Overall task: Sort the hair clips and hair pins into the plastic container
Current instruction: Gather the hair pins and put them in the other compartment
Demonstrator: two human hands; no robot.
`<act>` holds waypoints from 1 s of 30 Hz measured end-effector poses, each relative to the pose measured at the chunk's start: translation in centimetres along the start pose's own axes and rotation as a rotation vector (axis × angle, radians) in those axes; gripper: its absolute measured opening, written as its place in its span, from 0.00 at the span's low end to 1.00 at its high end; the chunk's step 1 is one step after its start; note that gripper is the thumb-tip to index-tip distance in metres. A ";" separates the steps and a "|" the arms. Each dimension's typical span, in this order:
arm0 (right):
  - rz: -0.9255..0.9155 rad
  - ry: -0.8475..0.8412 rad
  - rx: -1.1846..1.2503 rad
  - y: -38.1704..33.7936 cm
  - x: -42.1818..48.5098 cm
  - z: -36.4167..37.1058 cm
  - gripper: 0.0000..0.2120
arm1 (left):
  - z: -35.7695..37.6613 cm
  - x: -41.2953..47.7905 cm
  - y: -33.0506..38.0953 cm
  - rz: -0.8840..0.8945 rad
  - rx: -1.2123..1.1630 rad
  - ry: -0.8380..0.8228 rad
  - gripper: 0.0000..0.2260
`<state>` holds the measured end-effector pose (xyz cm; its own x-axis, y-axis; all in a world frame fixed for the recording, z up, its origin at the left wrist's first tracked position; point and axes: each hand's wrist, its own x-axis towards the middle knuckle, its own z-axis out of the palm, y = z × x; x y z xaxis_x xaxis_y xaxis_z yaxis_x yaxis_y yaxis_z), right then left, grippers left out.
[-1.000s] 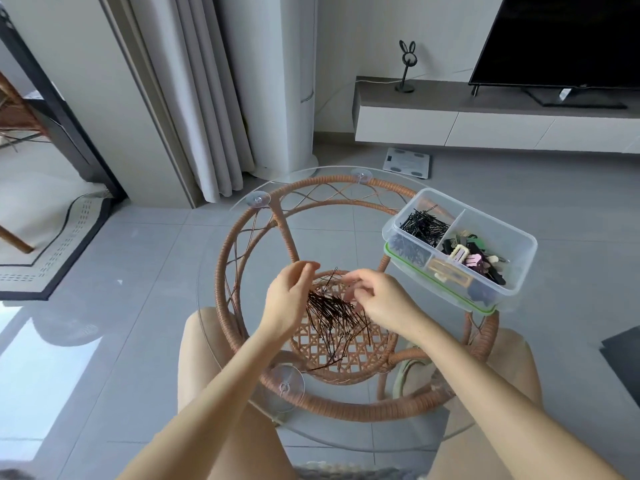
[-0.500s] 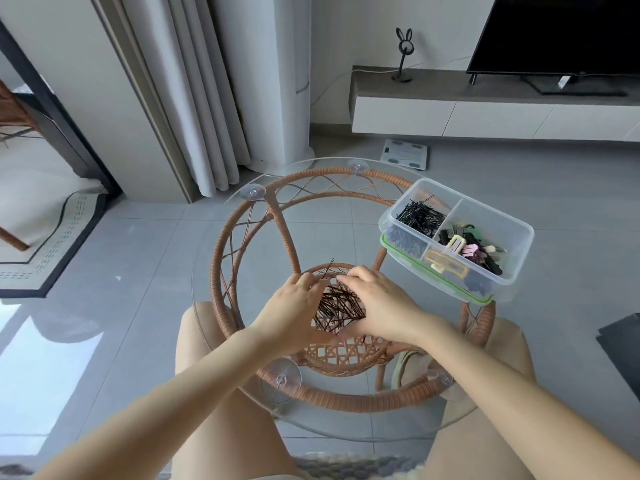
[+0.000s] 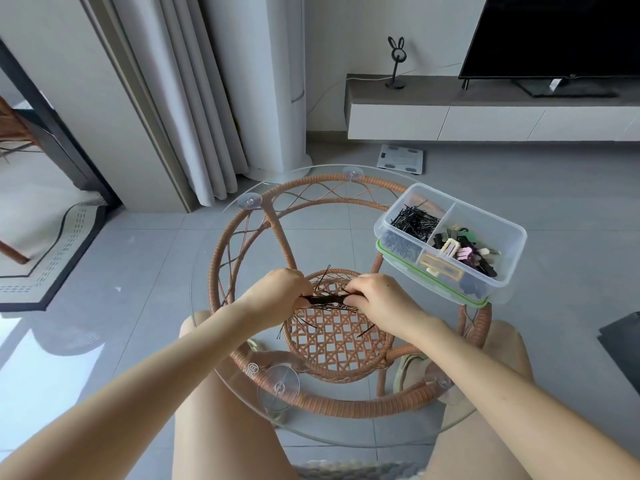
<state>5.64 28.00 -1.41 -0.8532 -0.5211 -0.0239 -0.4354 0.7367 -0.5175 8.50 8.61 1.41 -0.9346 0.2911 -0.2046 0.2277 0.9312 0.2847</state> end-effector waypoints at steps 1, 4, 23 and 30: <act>0.027 0.012 0.036 0.2 -0.2 -0.3 0.09 | -0.3 -0.1 -0.1 -0.006 -0.013 0.008 0.11; 0.089 0.077 0.152 0.3 -0.6 -1.5 0.09 | -0.8 -0.5 -0.6 -0.056 -0.082 0.082 0.11; 0.742 0.576 0.265 4.3 6.0 -11.0 0.08 | -3.9 4.8 2.7 -0.309 -0.775 0.298 0.10; 0.669 0.394 0.112 4.0 6.8 -10.4 0.14 | -6.3 8.8 6.1 -0.304 -0.864 0.256 0.08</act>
<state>-4.88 31.87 5.26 -0.9722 0.2247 -0.0663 0.2204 0.7811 -0.5842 -0.05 15.44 7.25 -0.9753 -0.0898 -0.2017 -0.2205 0.4447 0.8681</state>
